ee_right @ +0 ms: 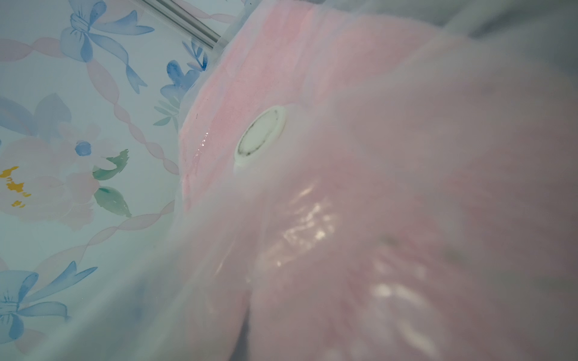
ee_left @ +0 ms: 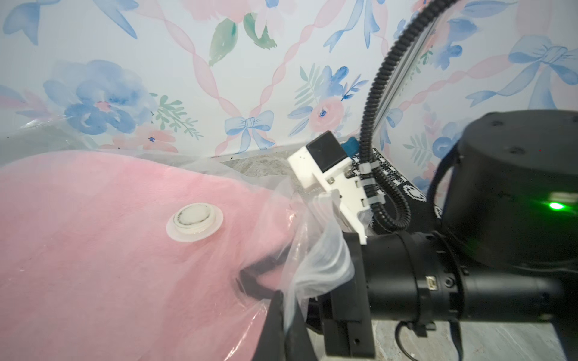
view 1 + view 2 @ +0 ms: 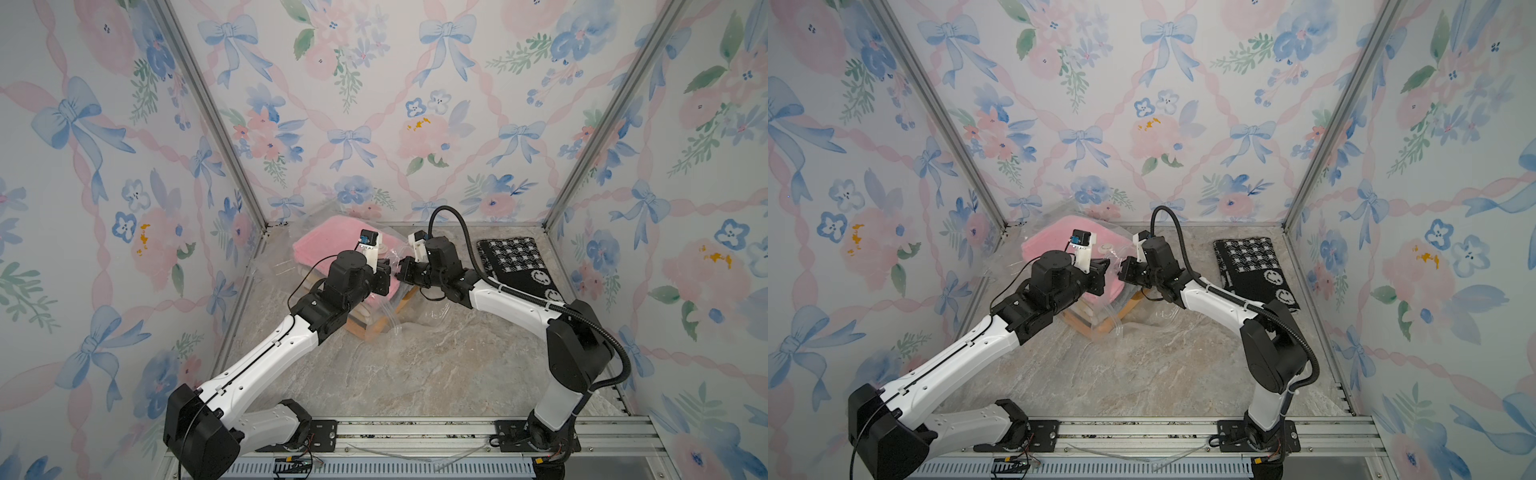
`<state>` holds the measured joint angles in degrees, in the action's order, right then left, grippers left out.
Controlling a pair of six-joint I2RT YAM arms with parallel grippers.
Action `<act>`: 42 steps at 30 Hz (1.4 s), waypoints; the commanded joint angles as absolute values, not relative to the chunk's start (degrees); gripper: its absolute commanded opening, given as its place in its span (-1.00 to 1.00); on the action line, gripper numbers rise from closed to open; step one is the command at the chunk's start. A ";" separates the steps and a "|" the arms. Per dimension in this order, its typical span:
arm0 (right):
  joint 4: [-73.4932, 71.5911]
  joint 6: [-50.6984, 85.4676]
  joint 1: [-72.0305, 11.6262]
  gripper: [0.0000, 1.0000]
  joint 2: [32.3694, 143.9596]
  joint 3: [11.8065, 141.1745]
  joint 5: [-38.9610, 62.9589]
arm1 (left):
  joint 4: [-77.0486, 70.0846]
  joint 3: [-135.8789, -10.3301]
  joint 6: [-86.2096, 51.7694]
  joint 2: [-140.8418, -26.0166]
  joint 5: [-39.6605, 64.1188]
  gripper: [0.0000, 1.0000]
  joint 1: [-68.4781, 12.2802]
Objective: Take the blanket out of the vacuum bag
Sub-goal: Take out the blanket from the vacuum bag.
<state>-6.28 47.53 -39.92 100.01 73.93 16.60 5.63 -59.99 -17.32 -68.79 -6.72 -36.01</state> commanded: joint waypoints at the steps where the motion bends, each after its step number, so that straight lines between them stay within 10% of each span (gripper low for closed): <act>1: -7.38 45.86 -41.88 -1.00 95.37 71.27 14.86 | 1.27 -63.24 -18.45 -70.02 -11.25 -1.00 -35.17; 30: 5.99 44.39 -39.55 -0.62 87.43 73.68 15.20 | 2.33 -62.03 -18.36 -69.36 -13.21 -1.00 -33.46; 35: 6.41 44.22 -39.52 -1.00 86.08 72.69 15.21 | 2.11 -61.43 -18.81 -69.33 -12.85 -1.00 -33.31; 42: 4.16 44.79 -38.92 -0.92 86.10 69.84 15.30 | 2.26 -61.76 -18.55 -69.38 -12.75 -1.00 -33.04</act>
<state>5.58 44.77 -39.83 87.85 71.13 14.52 5.41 -61.78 -18.22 -70.76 -11.51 -34.09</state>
